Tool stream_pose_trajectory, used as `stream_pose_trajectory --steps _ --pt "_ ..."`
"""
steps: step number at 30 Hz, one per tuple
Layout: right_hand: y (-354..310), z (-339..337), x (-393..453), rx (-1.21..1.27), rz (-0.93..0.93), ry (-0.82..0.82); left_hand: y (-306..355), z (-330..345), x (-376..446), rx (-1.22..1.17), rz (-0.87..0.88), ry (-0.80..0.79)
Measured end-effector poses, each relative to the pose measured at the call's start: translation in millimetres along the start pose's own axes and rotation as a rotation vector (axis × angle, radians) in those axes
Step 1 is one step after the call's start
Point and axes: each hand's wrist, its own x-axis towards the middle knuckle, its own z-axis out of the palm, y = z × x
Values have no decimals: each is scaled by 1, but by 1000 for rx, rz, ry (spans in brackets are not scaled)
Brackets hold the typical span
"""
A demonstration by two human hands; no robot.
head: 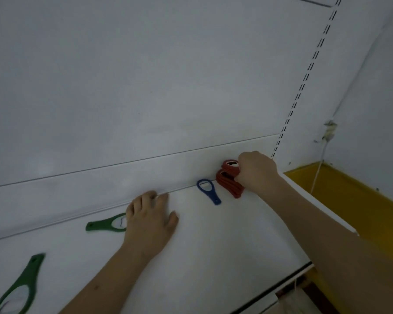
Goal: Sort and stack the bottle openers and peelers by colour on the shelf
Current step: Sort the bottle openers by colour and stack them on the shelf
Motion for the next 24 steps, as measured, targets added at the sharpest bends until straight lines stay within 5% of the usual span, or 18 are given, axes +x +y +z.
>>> stream_pose_trajectory --steps 17,24 --pt "3 4 11 65 -44 -129 -2 6 1 31 -3 40" --pt "-7 15 15 197 -57 5 -2 7 0 39 7 56"
